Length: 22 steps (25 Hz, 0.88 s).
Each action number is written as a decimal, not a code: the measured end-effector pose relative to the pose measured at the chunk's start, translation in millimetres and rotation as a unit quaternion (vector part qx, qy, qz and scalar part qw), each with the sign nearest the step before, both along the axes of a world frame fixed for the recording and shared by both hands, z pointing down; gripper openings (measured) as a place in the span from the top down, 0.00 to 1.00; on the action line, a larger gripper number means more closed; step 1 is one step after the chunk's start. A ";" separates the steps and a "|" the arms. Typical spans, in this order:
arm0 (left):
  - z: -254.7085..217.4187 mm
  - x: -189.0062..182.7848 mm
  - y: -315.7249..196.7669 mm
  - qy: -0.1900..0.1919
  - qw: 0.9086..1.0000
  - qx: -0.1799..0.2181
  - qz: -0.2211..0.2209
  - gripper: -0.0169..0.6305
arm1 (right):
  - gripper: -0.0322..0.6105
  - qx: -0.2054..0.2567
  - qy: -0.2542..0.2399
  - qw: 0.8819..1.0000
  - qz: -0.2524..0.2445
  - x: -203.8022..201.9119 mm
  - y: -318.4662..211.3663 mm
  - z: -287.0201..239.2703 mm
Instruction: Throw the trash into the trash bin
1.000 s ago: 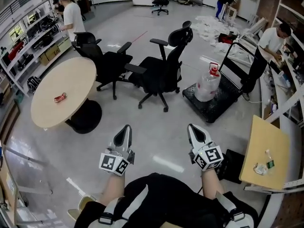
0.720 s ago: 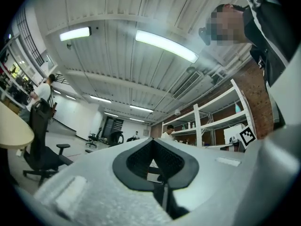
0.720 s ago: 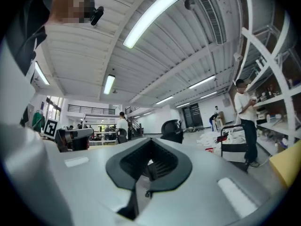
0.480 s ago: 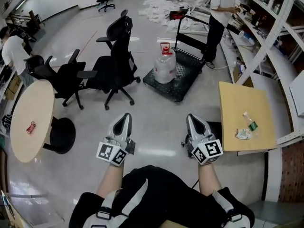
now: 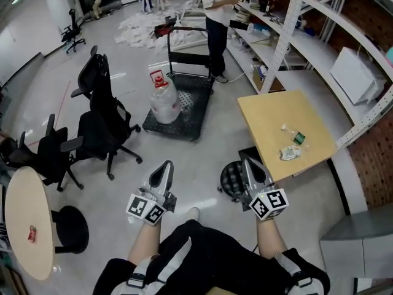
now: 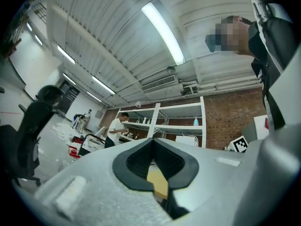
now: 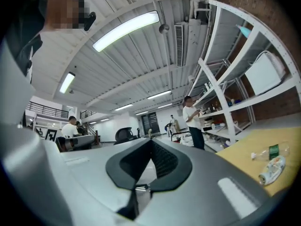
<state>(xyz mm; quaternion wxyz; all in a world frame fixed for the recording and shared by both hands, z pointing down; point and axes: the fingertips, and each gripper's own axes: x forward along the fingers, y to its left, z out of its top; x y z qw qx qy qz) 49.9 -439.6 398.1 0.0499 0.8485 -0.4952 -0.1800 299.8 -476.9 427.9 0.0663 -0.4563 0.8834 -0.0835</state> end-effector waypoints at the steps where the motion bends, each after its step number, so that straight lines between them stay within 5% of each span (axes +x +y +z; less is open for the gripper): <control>1: 0.2 6.2 -11.8 0.000 1.000 -0.001 0.020 0.97 | 0.94 -0.003 0.001 1.000 0.017 6.8 -2.2 1.3; 8: -15.1 50.5 -79.0 -0.015 0.991 0.018 0.133 0.97 | 0.94 0.006 -0.001 0.992 0.127 46.6 -15.5 -18.7; 12: -3.8 67.5 -107.4 -0.022 0.985 -0.010 0.170 0.97 | 0.94 -0.004 0.010 0.985 0.170 54.6 -18.7 -14.0; 22: 14.7 132.0 -143.5 -0.025 0.955 0.007 0.296 0.97 | 0.94 -0.018 0.037 0.968 0.247 79.2 -15.3 -14.4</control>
